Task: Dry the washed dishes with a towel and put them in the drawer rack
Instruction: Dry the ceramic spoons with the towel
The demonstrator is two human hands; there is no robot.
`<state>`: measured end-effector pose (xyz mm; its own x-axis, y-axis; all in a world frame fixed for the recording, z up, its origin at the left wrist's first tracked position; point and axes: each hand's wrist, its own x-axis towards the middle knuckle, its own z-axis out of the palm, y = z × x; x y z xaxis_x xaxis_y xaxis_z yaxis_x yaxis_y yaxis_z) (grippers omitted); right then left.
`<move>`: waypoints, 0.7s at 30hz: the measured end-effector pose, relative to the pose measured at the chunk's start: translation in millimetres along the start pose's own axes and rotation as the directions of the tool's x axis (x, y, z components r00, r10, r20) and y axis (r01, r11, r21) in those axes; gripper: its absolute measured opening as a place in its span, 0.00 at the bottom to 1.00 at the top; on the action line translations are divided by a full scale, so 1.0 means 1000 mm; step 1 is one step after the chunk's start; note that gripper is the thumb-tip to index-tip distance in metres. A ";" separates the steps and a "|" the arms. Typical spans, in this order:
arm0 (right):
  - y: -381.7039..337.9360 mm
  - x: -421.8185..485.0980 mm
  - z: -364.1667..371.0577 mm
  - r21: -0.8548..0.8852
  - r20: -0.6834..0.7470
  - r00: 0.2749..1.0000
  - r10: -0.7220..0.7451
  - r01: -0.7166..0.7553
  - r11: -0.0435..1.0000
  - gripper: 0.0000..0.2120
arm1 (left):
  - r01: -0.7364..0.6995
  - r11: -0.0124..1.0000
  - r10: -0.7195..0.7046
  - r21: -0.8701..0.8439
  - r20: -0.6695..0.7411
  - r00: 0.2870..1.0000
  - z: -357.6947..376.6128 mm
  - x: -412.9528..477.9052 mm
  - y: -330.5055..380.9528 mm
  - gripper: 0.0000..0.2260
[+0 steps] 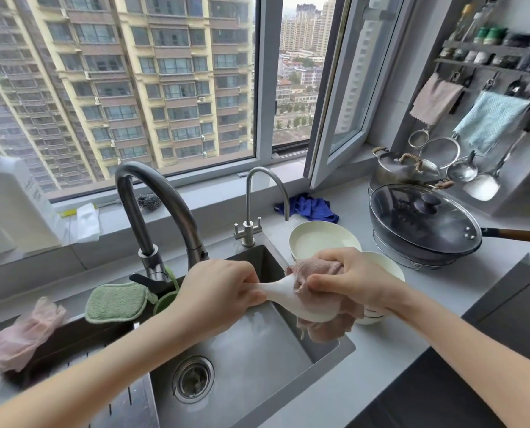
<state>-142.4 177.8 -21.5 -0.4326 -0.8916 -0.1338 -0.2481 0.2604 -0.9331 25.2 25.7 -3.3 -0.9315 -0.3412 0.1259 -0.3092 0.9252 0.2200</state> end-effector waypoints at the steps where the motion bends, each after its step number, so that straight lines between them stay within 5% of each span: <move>1: 0.001 -0.001 -0.001 0.095 -0.019 1.000 0.003 -0.001 0.996 0.13 | 0.020 0.999 -0.018 -0.047 0.024 1.000 -0.002 0.001 -0.001 0.09; 4: -0.004 0.004 0.005 0.334 -0.134 0.991 0.014 0.032 0.942 0.23 | 0.108 0.962 -0.086 -0.251 0.097 0.992 -0.004 0.004 0.002 0.08; 7: -0.019 0.019 0.007 0.478 -0.419 0.907 0.044 0.179 0.860 0.14 | 0.189 0.869 -0.140 -0.457 0.138 0.980 0.000 0.011 0.005 0.07; 10: -0.023 0.038 -0.004 0.539 -0.667 0.717 0.200 0.280 0.794 0.13 | 0.328 0.603 -0.245 -0.727 0.223 0.944 0.006 0.017 0.011 0.06; 13: -0.017 0.041 -0.012 0.595 -0.726 0.637 0.259 0.393 0.701 0.13 | 0.400 0.253 -0.404 -0.881 0.280 0.871 0.009 0.022 0.015 0.08; 15: -0.012 0.037 -0.001 0.606 -0.695 0.677 0.241 0.372 0.703 0.13 | 0.361 0.048 -0.422 -0.931 0.309 0.852 0.013 0.025 0.019 0.07; 17: -0.013 0.036 0.021 0.641 -0.566 0.800 0.200 0.274 0.717 0.18 | 0.339 -0.057 -0.369 -0.939 0.335 0.867 0.022 0.029 0.029 0.08; 19: -0.026 0.034 0.038 0.709 -0.417 0.893 0.170 0.202 0.675 0.22 | 0.347 -0.031 -0.340 -0.937 0.336 0.878 0.031 0.033 0.039 0.10; 21: -0.035 0.034 0.041 0.735 -0.388 0.908 0.154 0.204 0.647 0.19 | 0.342 0.055 -0.359 -0.938 0.301 0.883 0.034 0.037 0.043 0.11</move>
<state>-112.7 122.6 -7.0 -0.7680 -0.6258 -0.1359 0.3880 -0.2859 -0.8762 -28.9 58.9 -22.3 -0.7695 -0.5839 -0.2587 -0.1556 -0.2214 0.9627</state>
